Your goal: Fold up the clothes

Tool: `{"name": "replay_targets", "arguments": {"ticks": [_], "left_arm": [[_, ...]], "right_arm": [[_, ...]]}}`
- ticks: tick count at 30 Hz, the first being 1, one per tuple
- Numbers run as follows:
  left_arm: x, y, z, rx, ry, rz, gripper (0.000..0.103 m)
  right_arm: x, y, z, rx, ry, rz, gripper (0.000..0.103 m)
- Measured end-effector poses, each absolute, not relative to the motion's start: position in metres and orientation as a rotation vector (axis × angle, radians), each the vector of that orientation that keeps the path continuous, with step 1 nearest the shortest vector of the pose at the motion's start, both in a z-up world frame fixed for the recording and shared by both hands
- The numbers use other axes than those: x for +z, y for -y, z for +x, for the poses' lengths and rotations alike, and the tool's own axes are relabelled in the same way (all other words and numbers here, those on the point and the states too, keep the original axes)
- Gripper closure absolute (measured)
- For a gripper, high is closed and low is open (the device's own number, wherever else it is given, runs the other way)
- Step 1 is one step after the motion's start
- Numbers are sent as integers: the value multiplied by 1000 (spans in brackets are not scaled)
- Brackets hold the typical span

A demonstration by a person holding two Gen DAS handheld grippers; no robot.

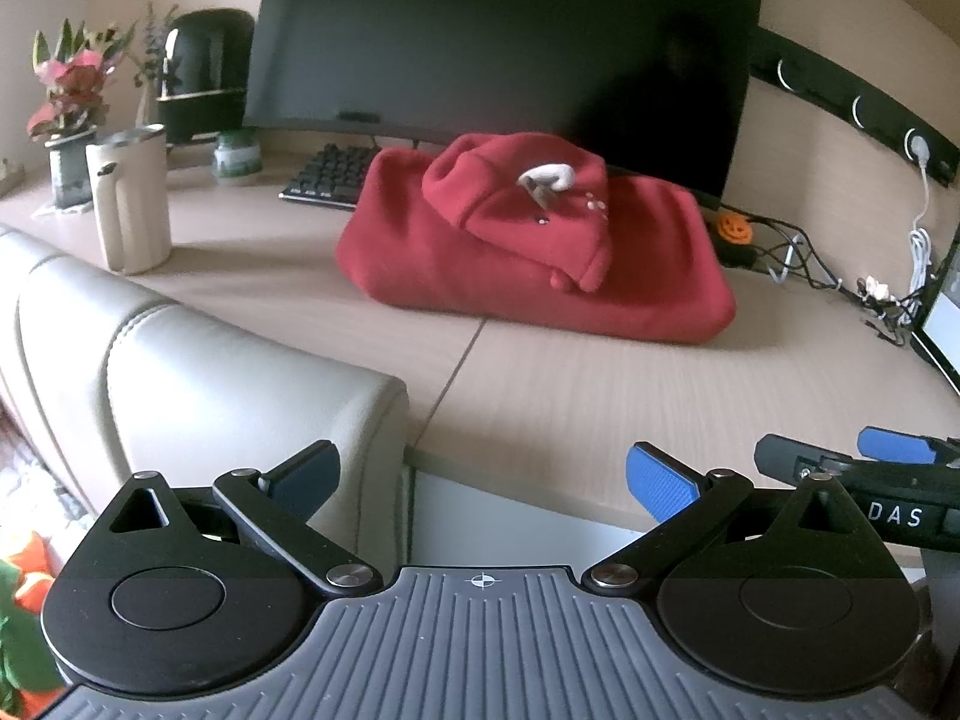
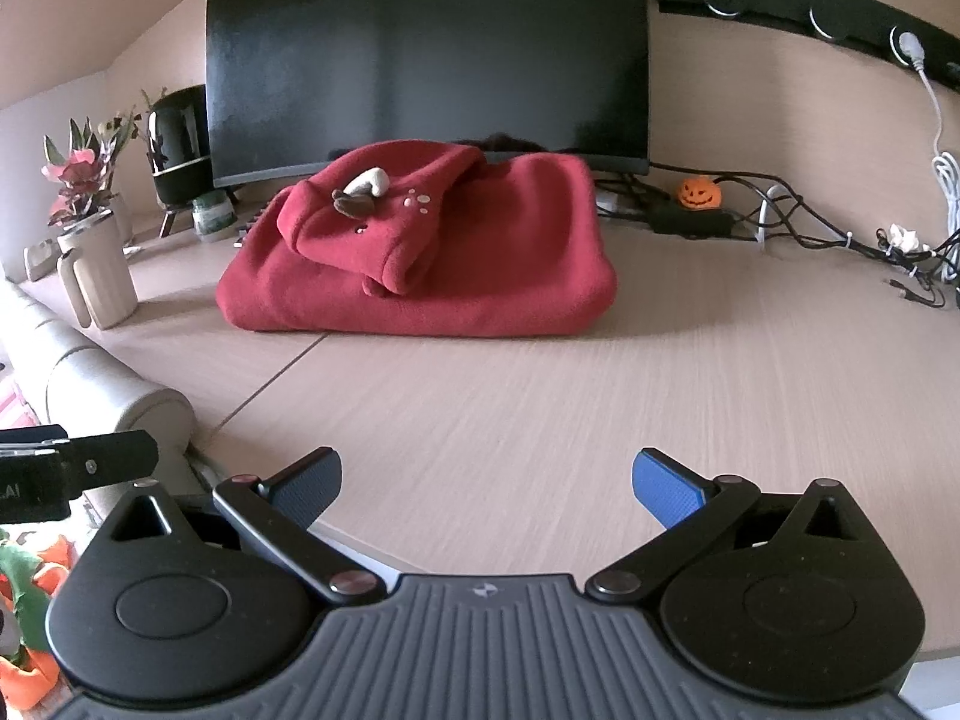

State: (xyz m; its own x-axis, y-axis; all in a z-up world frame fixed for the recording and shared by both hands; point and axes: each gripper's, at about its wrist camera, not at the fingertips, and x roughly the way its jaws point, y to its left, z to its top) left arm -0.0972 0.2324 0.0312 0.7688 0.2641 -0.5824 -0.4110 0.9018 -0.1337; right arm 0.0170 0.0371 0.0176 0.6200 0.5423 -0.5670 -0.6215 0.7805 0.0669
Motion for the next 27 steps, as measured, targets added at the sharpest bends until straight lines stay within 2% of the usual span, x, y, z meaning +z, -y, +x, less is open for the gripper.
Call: {"name": "replay_targets", "arguments": {"ticks": [20,27], "left_arm": [[11,-250,-71,355,-665,-289,0],[20,-248,-70,355,-646,-239,0]], "right_arm": [[2,-54,42,661,-677,-193,0],[2,-59,48,662,-686,-201,0]]}}
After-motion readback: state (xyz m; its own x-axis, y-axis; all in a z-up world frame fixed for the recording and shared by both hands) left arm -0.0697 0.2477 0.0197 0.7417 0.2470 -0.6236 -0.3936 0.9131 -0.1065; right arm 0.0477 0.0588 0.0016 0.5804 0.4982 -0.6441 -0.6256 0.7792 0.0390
